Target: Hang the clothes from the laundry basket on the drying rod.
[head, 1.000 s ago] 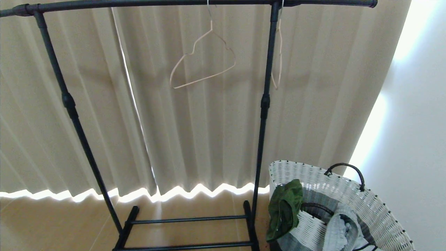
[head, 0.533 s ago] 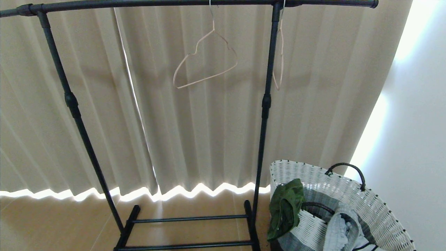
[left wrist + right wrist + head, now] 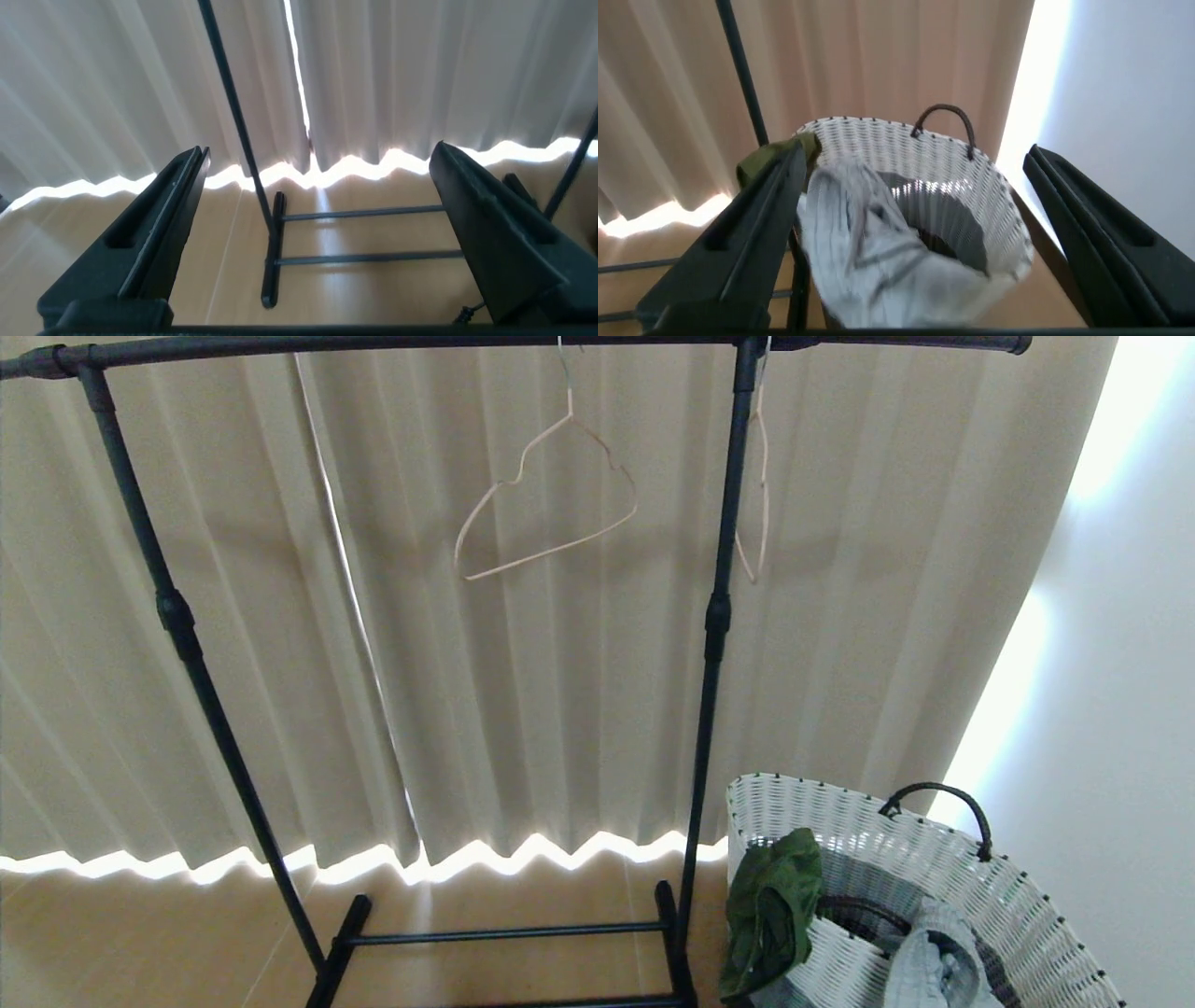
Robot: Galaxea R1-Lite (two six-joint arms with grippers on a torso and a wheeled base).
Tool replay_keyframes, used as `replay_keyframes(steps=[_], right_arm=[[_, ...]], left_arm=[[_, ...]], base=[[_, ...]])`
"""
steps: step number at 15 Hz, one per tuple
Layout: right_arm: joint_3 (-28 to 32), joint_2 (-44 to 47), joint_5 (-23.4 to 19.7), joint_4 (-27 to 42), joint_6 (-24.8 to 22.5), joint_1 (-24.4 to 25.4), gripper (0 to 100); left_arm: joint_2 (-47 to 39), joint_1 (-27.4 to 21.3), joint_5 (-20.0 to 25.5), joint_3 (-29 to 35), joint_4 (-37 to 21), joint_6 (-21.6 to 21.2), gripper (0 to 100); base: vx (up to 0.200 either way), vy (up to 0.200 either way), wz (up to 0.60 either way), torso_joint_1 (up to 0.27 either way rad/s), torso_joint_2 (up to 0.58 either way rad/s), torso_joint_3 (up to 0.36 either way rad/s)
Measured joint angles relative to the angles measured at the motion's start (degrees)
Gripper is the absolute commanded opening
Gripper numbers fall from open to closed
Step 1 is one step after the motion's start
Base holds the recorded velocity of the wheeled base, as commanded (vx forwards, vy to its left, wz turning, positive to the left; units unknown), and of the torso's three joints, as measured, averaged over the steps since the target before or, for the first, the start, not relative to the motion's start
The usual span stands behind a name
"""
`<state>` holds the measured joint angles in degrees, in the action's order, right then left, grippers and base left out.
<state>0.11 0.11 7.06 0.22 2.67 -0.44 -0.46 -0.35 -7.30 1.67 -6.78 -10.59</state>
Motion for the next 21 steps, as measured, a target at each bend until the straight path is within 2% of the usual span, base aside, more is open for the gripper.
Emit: replay_keyframes(steps=[3,7,10,12,15,21], right_arm=[[1.6,0.0,0.0,0.3,-0.3,0.0,100],[9.5,2.9,0.1,12.9,-4.9,1.8,100],[13.4,13.2,0.5,14.9,-7.0,7.2,100],[14.8,24.3,1.5,15.3,-10.0,9.4,100],[16.1,40.5,2.9,11.0,-15.3,11.0,100],[15.6,69.2,3.7,-7.4,-20.6,11.1,100]], left_arm=[[0.0,0.0,-0.1,0.0,0.0,0.0,100],[0.0,0.0,0.0,0.0,0.0,0.0,100],[0.0,0.0,-0.2,0.0,0.0,0.1,100],[0.0,0.0,-0.2,0.0,0.0,0.1,100],[0.0,0.0,-0.3,0.0,0.0,0.1,100],[0.0,0.0,-0.6,0.0,0.0,0.3,100]], base=[[0.000,0.000,0.00,0.000,0.00,0.000],[0.000,0.000,0.00,0.000,0.00,0.000],[0.000,0.000,0.00,0.000,0.00,0.000],[0.000,0.000,0.00,0.000,0.00,0.000],[0.000,0.000,0.00,0.000,0.00,0.000],[0.000,0.000,0.00,0.000,0.00,0.000]])
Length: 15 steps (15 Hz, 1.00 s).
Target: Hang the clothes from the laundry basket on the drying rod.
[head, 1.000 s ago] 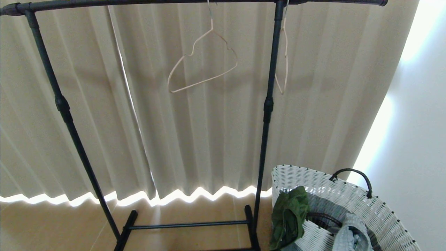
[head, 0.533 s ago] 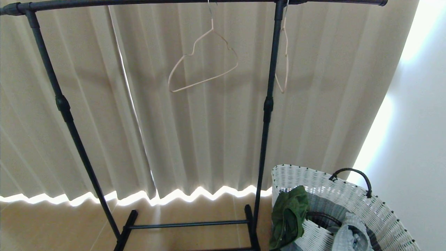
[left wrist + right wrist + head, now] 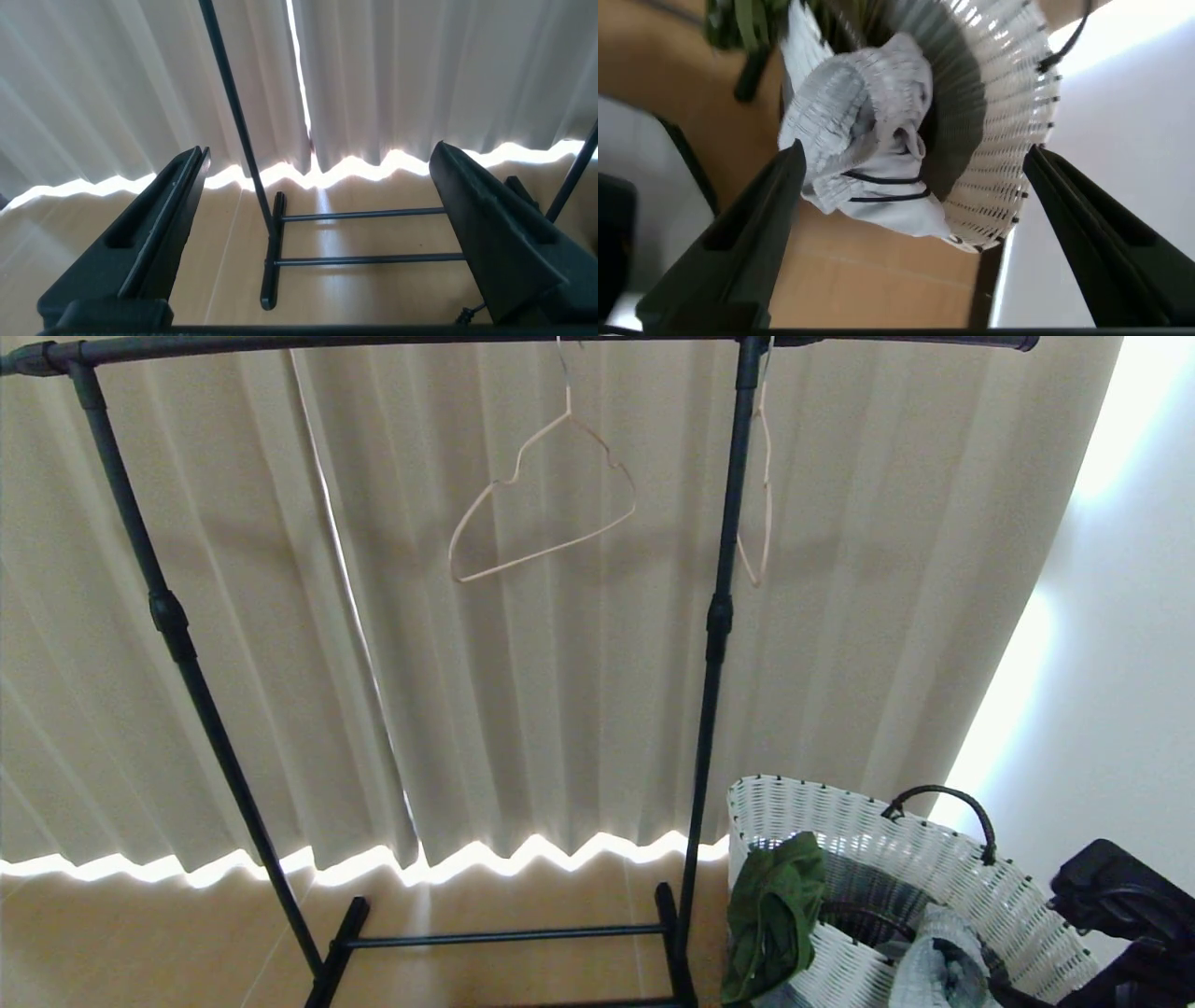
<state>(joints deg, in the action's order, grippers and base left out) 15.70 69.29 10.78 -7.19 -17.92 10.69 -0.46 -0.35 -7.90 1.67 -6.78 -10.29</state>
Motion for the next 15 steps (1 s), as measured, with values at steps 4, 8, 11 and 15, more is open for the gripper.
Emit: replay_keyframes(steps=[4,8,11,15], right_arm=[[-0.1,13.0,3.4,-9.0,-8.0,-4.7,100],[-0.7,21.5,3.8,-18.7,-11.1,-8.1,100],[-0.9,23.7,3.8,-18.8,-11.3,-8.0,100],[-0.4,25.0,3.4,-19.5,-11.2,-6.7,100]], left_arm=[[0.0,0.0,-0.2,0.0,0.0,0.1,100],[0.0,0.0,-0.2,0.0,0.0,0.1,100],[0.0,0.0,-0.2,0.0,0.0,0.1,100],[0.0,0.0,-0.1,0.0,0.0,0.1,100]], base=[[0.000,0.000,0.00,0.000,0.00,0.000],[0.000,0.000,0.00,0.000,0.00,0.000],[0.000,0.000,0.00,0.000,0.00,0.000],[0.000,0.000,0.00,0.000,0.00,0.000]])
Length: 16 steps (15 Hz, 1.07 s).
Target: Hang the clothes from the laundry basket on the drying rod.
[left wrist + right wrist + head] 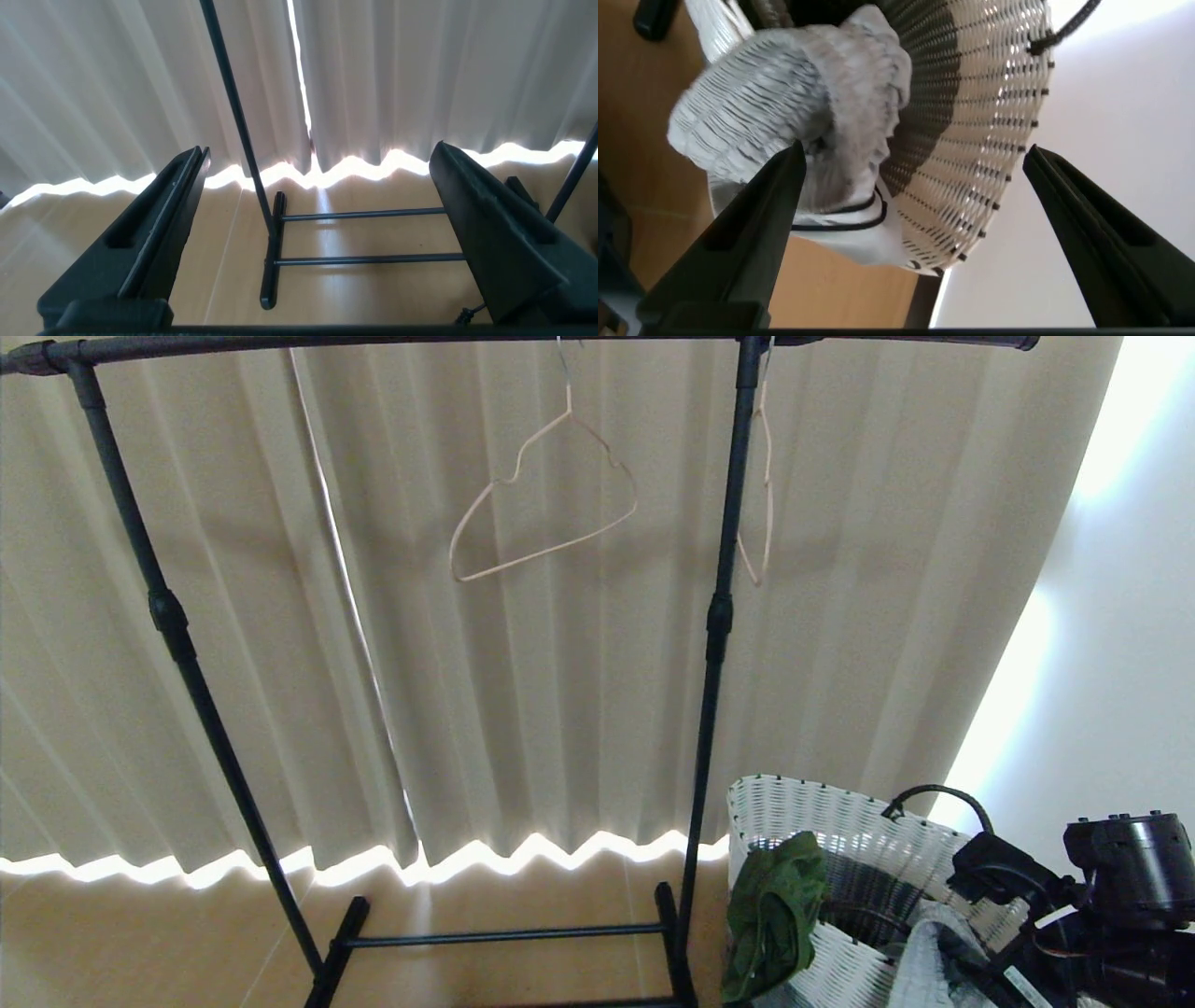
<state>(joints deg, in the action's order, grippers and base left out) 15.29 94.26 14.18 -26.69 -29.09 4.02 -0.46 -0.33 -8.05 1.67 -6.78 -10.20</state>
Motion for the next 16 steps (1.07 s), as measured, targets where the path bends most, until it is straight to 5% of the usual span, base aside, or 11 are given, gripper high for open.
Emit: replay_keyframes(steps=[12,13,16], right_arm=[[2.8,9.6,4.1,-8.5,-0.8,-0.1,100],[2.8,10.0,4.1,-8.6,-0.8,-0.1,0],[3.0,10.8,4.1,-10.2,-0.9,0.1,0]], left_arm=[[0.0,0.0,0.0,0.0,0.0,0.0,100],[0.0,0.0,0.0,0.0,0.0,0.0,100],[0.0,0.0,0.0,0.0,0.0,0.0,100]], base=[[0.000,0.000,0.00,0.000,0.00,0.000],[0.000,0.000,0.00,0.000,0.00,0.000],[0.000,0.000,0.00,0.000,0.00,0.000]])
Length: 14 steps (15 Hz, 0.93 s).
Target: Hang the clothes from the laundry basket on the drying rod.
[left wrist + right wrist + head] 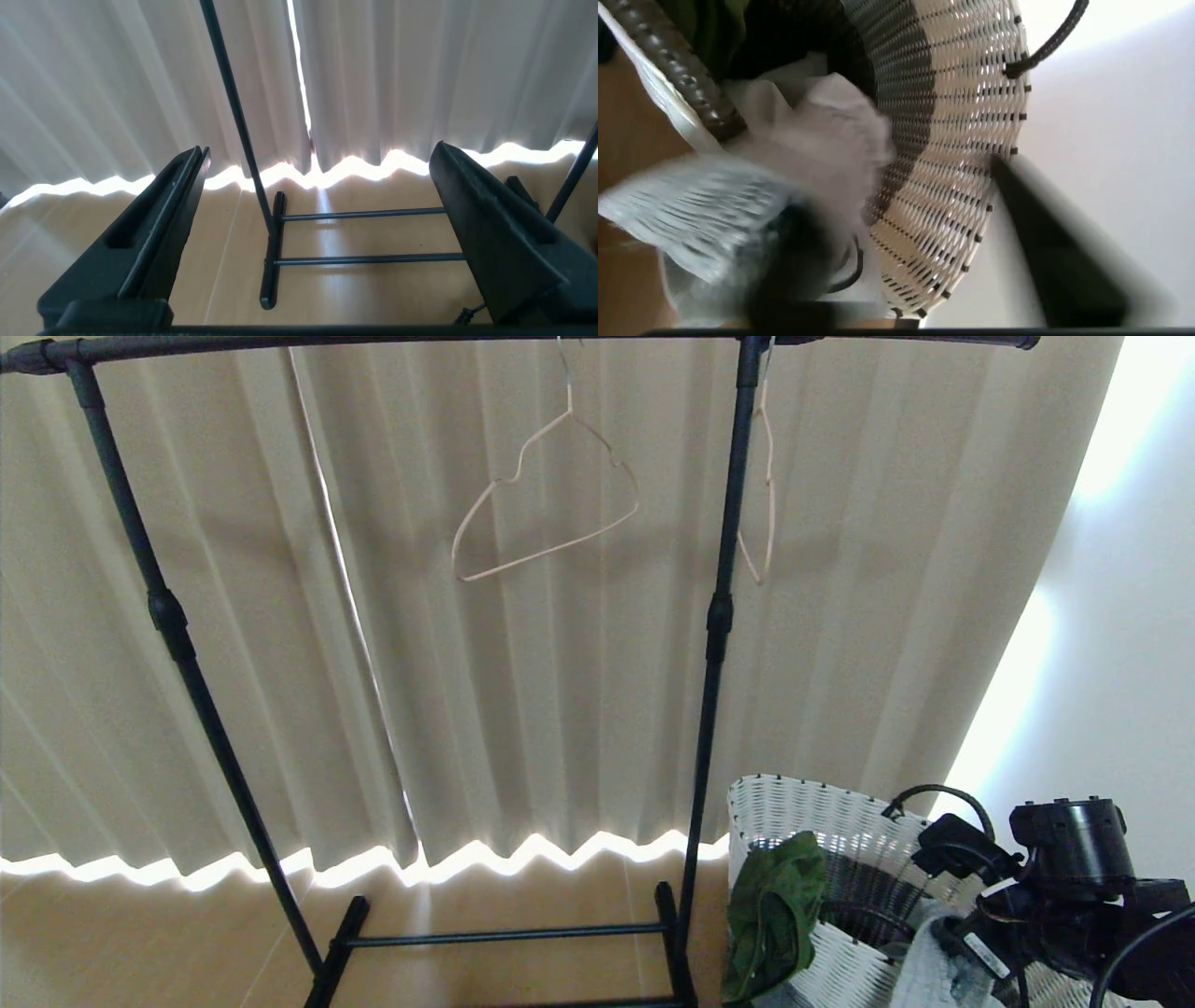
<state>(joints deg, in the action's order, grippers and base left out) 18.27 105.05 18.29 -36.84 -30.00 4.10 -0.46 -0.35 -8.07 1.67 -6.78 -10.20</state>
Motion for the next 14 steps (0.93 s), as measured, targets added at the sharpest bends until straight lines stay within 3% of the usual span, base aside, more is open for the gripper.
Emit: replay_keyframes(steps=[6,11,14], right_arm=[[-3.1,-6.7,0.0,0.0,-0.2,0.4,0],[-6.6,-25.3,-0.9,0.6,-0.5,0.3,0],[-7.7,-36.4,-3.6,0.8,1.2,0.0,0]], left_arm=[[0.0,0.0,0.2,0.0,0.0,0.0,100],[0.0,0.0,0.4,0.0,0.0,0.0,100],[0.0,0.0,0.4,0.0,0.0,0.0,100]], base=[[0.000,0.000,0.00,0.000,0.00,0.000],[0.000,0.000,0.00,0.000,0.00,0.000],[0.000,0.000,0.00,0.000,0.00,0.000]])
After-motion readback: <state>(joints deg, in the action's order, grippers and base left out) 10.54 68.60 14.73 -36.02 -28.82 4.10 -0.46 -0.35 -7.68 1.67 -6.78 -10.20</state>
